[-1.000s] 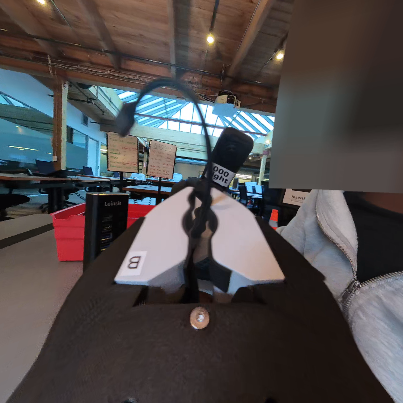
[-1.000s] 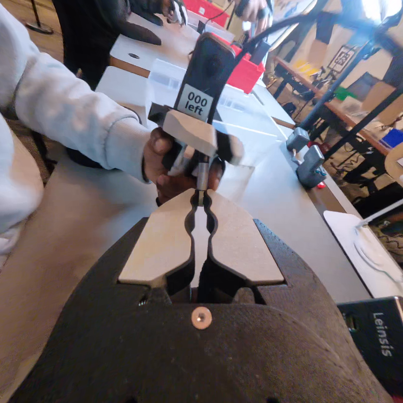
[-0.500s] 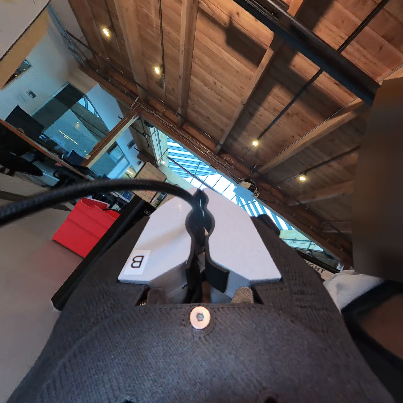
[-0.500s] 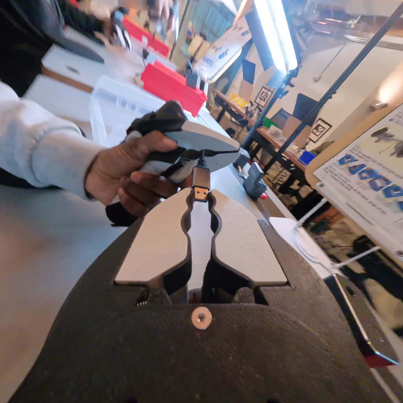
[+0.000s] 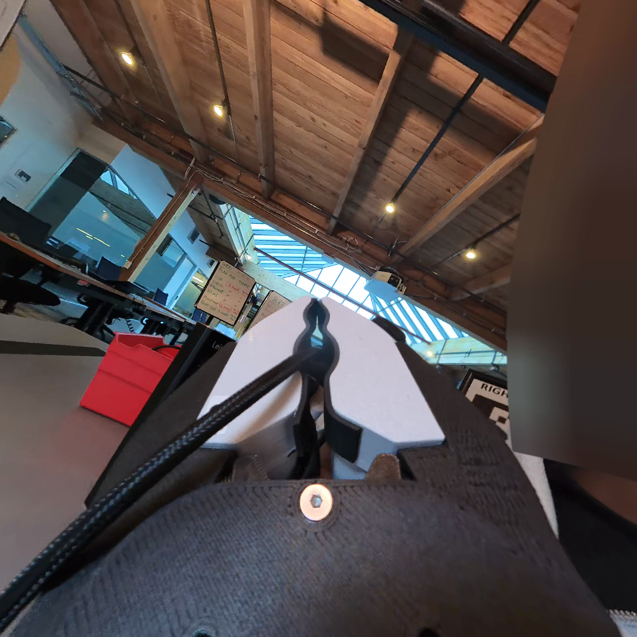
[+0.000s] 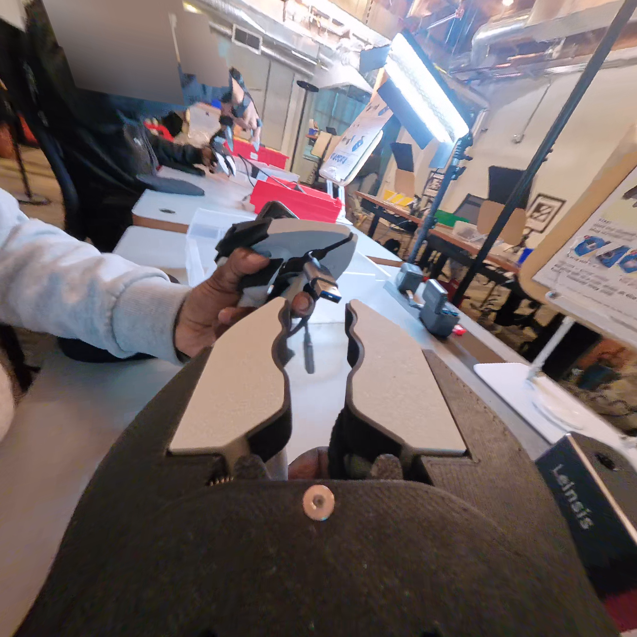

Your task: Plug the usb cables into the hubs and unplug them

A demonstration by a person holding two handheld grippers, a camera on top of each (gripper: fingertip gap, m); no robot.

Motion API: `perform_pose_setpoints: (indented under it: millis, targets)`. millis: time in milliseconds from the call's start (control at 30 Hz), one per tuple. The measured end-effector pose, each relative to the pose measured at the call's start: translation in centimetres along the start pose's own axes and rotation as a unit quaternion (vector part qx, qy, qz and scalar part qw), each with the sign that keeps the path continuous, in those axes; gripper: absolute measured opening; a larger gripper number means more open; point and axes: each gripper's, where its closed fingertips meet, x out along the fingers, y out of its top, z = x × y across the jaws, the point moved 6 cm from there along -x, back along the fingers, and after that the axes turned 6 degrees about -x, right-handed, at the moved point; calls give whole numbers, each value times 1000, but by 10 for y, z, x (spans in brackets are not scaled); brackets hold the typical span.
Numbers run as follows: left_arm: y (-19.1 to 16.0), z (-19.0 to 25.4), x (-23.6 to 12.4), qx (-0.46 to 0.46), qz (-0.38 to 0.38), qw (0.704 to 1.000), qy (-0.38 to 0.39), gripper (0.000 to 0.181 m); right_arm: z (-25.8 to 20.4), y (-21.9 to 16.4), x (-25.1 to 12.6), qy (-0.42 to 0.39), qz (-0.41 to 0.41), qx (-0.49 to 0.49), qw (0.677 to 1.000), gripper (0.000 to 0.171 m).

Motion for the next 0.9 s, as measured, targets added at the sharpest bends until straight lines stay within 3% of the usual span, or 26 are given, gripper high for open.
perform_pose_setpoints:
  millis: [233, 433, 600, 733, 767, 800, 900]
  targets:
    - [-11, 9, 5, 69, -55, 996, -17, 0, 3, 4, -2, 78, 50, 157, 983, 37]
    - [-13, 10, 6, 73, -60, 995, -19, 1, 1, 3, -3, 76, 41, 128, 988, 20]
    - [-13, 11, 6, 83, -67, 994, -20, 1, 0, 4, -3, 83, 44, 123, 988, 17]
    - [-18, 16, 8, 159, -141, 977, -24, 1, 1, 9, -9, 99, 57, 116, 987, 17]
    - [-18, 17, 8, 179, -163, 970, -22, 6, 1, 8, -10, 103, 54, 113, 987, 17]
    - [-20, 19, 8, 197, -188, 962, -30, 33, 2, 8, -11, 101, 56, 110, 987, 17]
    - [-26, 19, 5, 236, -247, 940, -27, 37, 6, 12, -16, 105, 79, 122, 984, 17]
